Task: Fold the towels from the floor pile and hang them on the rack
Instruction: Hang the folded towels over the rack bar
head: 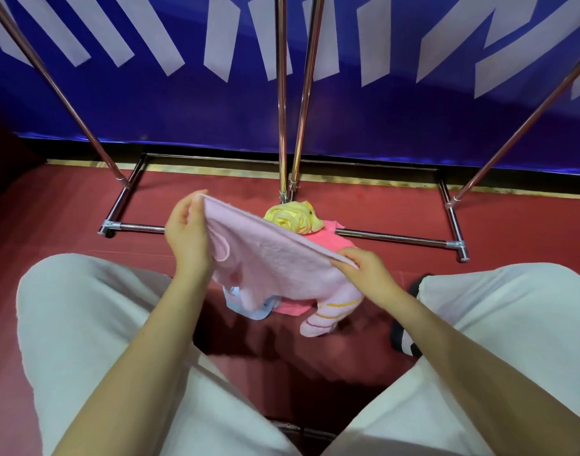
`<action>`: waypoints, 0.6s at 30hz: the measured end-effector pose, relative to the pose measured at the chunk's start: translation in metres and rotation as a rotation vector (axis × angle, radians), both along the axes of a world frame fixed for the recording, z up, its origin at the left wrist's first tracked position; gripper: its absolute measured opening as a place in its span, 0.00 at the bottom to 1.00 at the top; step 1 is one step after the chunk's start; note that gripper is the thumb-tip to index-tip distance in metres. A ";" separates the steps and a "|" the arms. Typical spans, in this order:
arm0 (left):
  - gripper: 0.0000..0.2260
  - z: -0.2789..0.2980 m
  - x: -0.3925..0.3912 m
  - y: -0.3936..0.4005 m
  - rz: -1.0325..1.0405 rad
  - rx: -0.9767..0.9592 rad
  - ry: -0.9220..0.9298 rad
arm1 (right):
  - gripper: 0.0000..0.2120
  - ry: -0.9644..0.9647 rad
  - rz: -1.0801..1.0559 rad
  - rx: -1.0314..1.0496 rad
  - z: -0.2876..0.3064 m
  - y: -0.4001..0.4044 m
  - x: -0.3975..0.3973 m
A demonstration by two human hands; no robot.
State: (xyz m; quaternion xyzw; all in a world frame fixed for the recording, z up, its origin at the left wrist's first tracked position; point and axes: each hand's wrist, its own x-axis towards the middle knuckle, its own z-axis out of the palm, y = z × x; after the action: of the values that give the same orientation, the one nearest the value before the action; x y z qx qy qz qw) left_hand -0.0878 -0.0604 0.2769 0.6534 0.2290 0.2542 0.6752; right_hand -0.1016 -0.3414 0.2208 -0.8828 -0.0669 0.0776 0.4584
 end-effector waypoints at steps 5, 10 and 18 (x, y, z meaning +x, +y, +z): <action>0.11 -0.006 0.005 0.036 0.215 -0.155 0.091 | 0.04 0.085 -0.011 0.049 0.014 -0.017 -0.002; 0.11 -0.012 -0.007 0.023 0.082 -0.119 0.221 | 0.05 0.167 -0.103 0.248 0.033 -0.018 -0.015; 0.09 -0.014 -0.026 -0.036 -0.304 0.097 0.281 | 0.04 0.052 -0.098 0.162 0.058 -0.010 -0.022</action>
State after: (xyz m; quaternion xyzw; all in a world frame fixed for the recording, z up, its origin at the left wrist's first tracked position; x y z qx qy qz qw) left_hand -0.1137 -0.0965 0.2626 0.7412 0.2070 0.0665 0.6351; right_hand -0.1237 -0.3516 0.2789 -0.8428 -0.0179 0.0723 0.5330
